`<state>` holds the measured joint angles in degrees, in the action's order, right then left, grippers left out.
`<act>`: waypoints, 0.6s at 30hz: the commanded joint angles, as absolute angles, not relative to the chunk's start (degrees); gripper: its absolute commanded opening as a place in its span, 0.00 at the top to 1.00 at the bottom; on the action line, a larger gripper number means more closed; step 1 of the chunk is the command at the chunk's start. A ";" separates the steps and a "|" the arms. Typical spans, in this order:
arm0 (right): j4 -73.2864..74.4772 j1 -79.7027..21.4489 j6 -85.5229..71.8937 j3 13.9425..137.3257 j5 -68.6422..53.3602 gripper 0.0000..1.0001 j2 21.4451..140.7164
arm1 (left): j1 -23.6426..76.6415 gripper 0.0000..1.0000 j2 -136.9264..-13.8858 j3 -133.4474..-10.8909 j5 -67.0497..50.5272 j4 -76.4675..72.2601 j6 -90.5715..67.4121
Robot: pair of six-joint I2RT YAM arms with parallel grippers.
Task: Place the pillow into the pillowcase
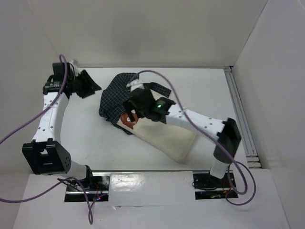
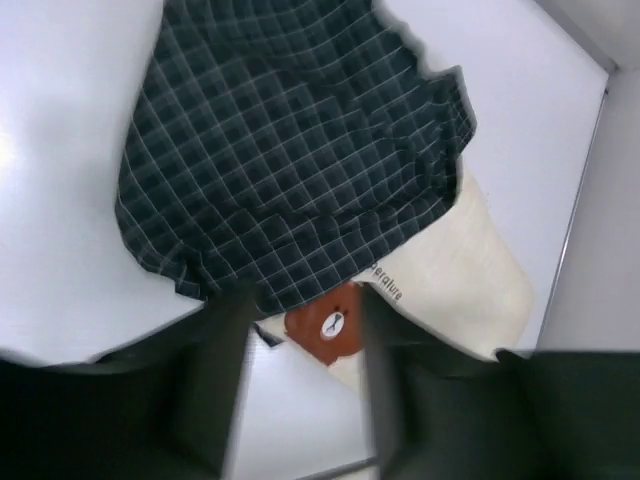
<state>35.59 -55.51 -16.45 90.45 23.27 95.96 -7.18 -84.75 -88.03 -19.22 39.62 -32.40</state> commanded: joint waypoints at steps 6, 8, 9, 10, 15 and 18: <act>29.37 -61.79 -0.09 91.76 20.22 0.00 109.94 | -8.26 0.22 -73.57 -52.93 -24.96 29.10 -41.65; 26.64 -61.79 0.70 91.76 18.46 0.00 112.05 | -7.74 0.26 -71.81 -49.32 -25.58 27.08 -42.80; 25.85 -61.79 1.23 91.24 16.72 0.02 112.58 | -7.73 0.26 -71.81 -46.09 -25.58 25.07 -43.59; 25.84 -61.27 1.23 91.23 16.09 0.05 113.89 | -7.21 0.31 -71.20 -44.66 -25.05 24.35 -43.59; 25.14 -59.24 -1.05 92.02 14.50 0.43 117.24 | -4.75 0.33 -70.66 -37.02 -24.52 18.29 -45.97; 25.75 -58.62 -1.05 92.64 15.99 0.97 116.63 | -2.38 0.33 -71.71 -35.16 -24.52 14.78 -47.72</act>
